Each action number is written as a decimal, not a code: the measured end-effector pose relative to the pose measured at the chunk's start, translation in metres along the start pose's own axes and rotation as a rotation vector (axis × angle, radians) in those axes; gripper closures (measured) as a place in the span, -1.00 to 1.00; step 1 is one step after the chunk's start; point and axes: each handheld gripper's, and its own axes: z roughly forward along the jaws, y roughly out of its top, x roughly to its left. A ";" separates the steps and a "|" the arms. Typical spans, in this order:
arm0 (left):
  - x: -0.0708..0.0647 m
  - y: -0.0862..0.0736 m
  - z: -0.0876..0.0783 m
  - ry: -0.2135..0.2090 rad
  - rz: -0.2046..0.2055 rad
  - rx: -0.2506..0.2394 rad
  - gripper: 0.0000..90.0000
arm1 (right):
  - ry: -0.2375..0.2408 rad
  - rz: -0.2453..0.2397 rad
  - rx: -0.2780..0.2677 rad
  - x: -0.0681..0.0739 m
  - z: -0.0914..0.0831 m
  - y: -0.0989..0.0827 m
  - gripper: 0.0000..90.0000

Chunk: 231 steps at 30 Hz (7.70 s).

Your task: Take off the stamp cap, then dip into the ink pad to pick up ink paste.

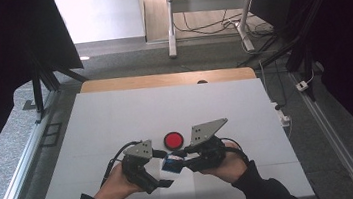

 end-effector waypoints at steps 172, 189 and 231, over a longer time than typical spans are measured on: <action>-0.073 -0.111 -0.127 0.480 -0.414 -0.023 0.52 | -0.208 0.065 -0.048 -0.009 -0.014 -0.005 0.58; -0.072 -0.114 -0.125 0.474 -0.448 0.006 0.52 | -0.229 0.098 -0.022 -0.018 -0.004 -0.008 0.58; -0.070 -0.114 -0.125 0.478 -0.461 0.011 0.52 | -0.372 0.181 0.122 -0.084 0.052 -0.018 0.58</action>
